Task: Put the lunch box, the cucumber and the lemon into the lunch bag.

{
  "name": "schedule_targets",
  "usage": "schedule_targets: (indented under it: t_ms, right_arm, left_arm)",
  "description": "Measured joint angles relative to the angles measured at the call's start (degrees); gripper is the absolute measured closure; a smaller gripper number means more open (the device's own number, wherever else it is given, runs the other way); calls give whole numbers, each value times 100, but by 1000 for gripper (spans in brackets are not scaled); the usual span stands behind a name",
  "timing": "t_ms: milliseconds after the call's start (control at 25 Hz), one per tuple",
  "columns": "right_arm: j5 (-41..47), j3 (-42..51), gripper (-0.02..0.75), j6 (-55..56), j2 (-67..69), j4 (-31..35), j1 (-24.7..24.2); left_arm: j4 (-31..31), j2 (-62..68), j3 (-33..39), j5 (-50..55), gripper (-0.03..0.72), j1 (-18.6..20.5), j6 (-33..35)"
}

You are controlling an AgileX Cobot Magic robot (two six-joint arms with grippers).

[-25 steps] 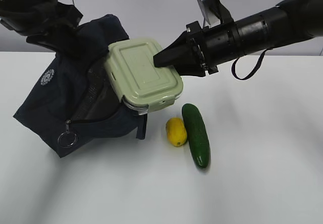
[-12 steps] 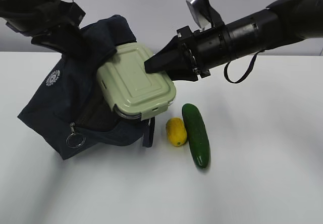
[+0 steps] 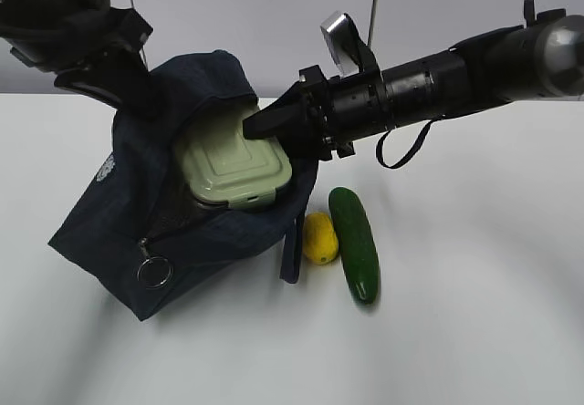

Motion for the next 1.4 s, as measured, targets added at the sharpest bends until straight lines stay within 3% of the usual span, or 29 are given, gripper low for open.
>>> schedule_targets:
  t_ms: [600,1400]
  right_arm:
    - [-232,-833,385,-28,563,47,645]
    - [-682,-876,385,-221,994,301,1148]
  left_arm:
    - [-107,60,0,28,671,0,38]
    - [-119,277,0,4,671,0,102]
